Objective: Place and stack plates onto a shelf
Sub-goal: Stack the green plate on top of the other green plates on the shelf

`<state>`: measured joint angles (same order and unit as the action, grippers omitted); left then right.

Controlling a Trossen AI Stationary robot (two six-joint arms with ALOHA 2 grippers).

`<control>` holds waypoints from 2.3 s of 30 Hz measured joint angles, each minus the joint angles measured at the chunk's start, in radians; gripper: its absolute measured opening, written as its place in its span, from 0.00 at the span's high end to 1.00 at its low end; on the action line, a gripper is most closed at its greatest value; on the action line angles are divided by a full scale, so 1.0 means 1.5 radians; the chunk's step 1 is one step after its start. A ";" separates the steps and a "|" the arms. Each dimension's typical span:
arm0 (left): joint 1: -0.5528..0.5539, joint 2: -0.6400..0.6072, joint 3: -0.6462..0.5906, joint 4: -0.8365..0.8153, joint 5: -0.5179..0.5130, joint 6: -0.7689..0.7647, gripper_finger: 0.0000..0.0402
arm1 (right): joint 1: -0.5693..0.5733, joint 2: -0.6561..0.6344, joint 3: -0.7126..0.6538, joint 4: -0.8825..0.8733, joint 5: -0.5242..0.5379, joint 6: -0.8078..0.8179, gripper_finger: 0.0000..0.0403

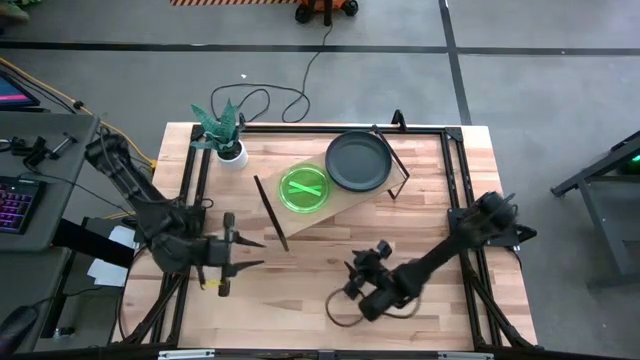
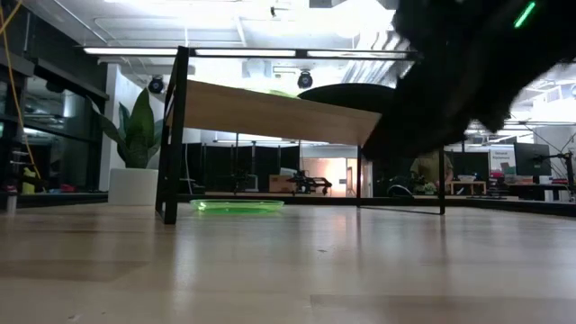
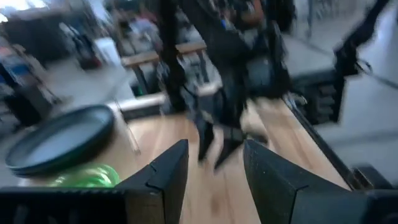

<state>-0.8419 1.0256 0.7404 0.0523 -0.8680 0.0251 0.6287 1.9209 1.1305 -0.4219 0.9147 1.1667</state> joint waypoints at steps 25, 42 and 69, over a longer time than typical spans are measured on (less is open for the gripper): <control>-0.029 -0.017 -0.104 0.208 -0.039 0.097 0.64 | -0.258 0.210 0.001 0.693 0.079 -0.485 0.58; -0.029 -0.017 -0.104 0.208 -0.040 0.096 0.64 | -0.321 0.211 0.000 0.659 0.044 -0.419 0.58; -0.028 -0.017 -0.103 0.208 -0.039 0.096 0.64 | -0.287 0.229 0.000 0.632 0.093 -0.328 0.58</control>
<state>-0.8838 1.0001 0.5858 0.3644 -0.9272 0.1685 0.1984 2.2648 1.1305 0.5254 1.0537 0.6752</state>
